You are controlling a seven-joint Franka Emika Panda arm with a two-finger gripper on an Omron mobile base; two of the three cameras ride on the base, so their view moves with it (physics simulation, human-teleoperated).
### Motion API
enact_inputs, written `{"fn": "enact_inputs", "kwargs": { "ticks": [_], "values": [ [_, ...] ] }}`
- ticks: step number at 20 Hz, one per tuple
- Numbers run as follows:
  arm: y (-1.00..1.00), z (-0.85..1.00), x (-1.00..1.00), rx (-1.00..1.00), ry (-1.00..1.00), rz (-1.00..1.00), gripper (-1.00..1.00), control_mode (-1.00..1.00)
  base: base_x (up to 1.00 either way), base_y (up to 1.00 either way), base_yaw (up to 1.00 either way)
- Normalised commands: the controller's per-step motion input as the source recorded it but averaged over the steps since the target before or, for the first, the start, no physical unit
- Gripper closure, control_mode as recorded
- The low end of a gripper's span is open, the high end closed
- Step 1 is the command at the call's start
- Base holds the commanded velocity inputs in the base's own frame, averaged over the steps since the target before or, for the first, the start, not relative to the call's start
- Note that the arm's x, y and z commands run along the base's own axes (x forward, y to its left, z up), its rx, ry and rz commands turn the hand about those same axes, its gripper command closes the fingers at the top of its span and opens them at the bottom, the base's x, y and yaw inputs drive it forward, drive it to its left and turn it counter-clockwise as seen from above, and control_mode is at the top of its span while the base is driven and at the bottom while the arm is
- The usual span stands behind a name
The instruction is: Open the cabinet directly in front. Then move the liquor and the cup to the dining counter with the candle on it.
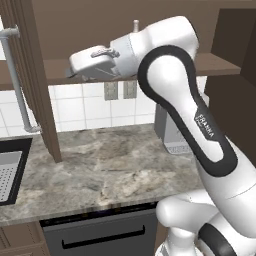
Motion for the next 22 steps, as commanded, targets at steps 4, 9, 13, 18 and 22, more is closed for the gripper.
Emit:
{"fn": "enact_inputs", "kwargs": {
  "ticks": [4,9,13,18,22],
  "values": [
    [-1.00,0.00,-0.19,0.00,-0.03,-0.23,-1.00,-1.00,0.00,0.00,0.00],
    [-1.00,0.00,-0.06,0.00,0.00,-0.34,-1.00,-1.00,0.00,0.00,0.00],
    [-1.00,0.00,0.00,-0.01,0.00,-0.43,-1.00,-1.00,0.00,0.00,0.00],
    [-0.98,0.00,0.00,-0.09,-0.03,-0.44,-1.00,-1.00,0.00,0.00,0.00],
    [-0.92,0.00,-0.09,-0.13,-0.07,-0.42,-1.00,-1.00,0.00,0.00,0.00]
  ]
}}
